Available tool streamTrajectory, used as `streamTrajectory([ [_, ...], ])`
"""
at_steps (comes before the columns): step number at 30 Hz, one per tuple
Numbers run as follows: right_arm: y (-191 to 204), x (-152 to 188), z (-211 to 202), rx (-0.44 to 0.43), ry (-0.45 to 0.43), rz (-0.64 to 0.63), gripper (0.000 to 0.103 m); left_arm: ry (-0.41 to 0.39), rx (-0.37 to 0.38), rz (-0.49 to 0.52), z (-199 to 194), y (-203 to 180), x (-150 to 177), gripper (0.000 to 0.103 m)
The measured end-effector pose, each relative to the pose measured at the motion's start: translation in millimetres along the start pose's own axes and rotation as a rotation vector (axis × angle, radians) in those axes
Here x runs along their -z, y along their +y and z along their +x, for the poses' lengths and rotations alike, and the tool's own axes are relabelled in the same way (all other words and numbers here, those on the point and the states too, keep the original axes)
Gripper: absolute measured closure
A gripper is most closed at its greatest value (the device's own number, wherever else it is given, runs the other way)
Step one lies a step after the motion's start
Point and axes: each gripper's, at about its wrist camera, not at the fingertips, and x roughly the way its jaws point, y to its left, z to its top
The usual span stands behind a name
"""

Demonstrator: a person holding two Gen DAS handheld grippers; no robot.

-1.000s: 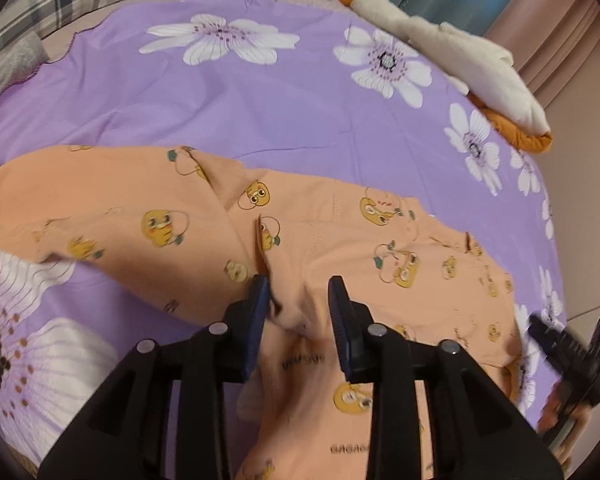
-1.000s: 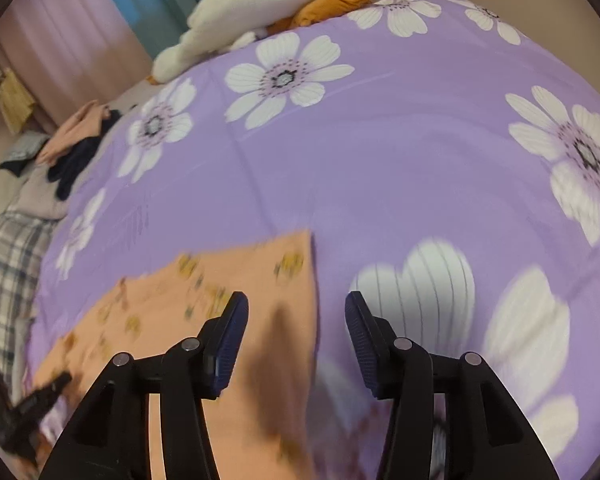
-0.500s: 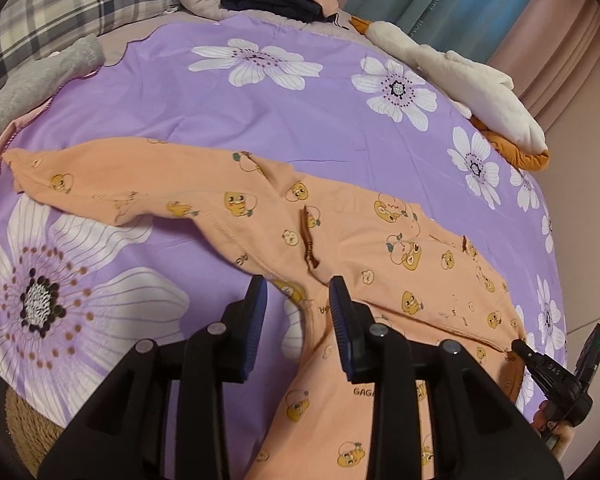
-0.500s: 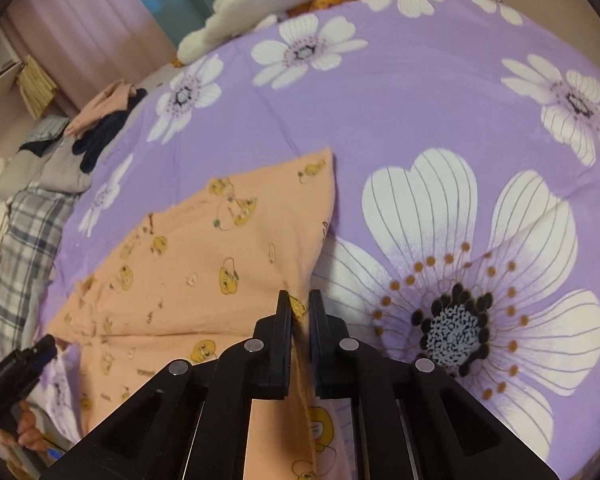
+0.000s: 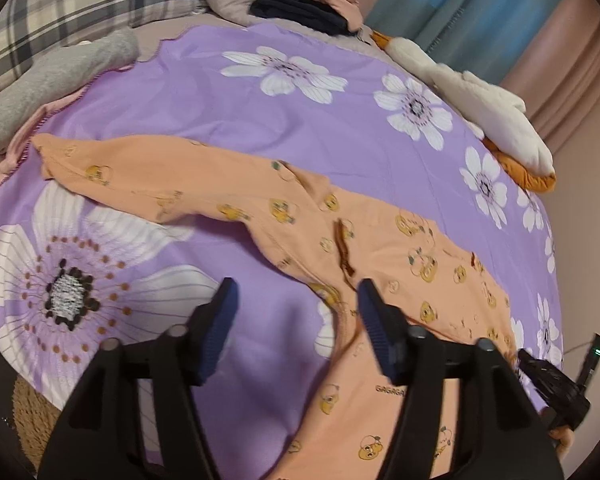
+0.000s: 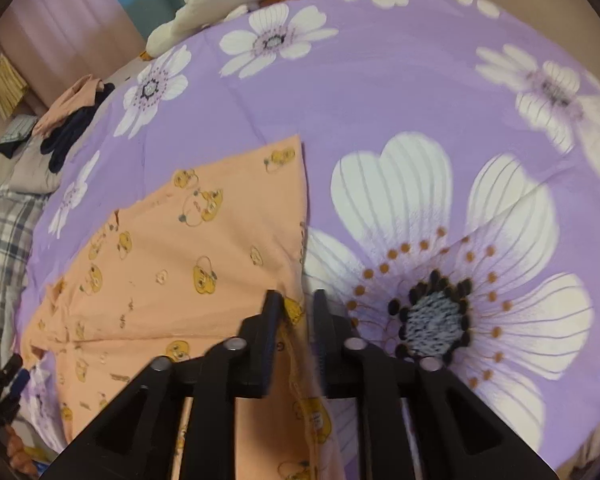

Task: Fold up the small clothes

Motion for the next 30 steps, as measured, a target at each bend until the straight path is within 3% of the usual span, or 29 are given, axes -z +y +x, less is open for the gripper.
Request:
streamTrajectory([
  [2, 8, -5, -19, -0.016, -0.062, -0.025, 0.048, -0.021, -0.017, -0.028, -5, 9, -4, 0.020],
  [5, 24, -11, -49, -0.065, -0.150, -0.064, 0.029, -0.063, -0.036, -0.072, -13, 24, -11, 0.017],
  [10, 47, -9, -79, -0.165, -0.255, -0.124, 0.014, -0.100, -0.089, -0.158, -19, 56, -17, 0.016],
  [13, 60, -3, -77, -0.194, -0.268, -0.158, 0.012, -0.131, -0.129, -0.229, -21, 85, -23, 0.016],
  [19, 75, 3, -55, -0.178, -0.204, -0.211, 0.012, -0.169, -0.202, -0.393, -16, 148, -40, 0.021],
  [25, 74, 3, -48, -0.164, -0.183, -0.193, 0.012, -0.164, -0.119, -0.509, 2, 182, -59, 0.032],
  [28, 72, 4, -46, -0.158, -0.177, -0.183, 0.013, -0.159, -0.115, -0.531, 15, 189, -68, 0.038],
  [30, 72, 4, -45, -0.152, -0.175, -0.178, 0.012, -0.159, -0.118, -0.547, 21, 192, -74, 0.048],
])
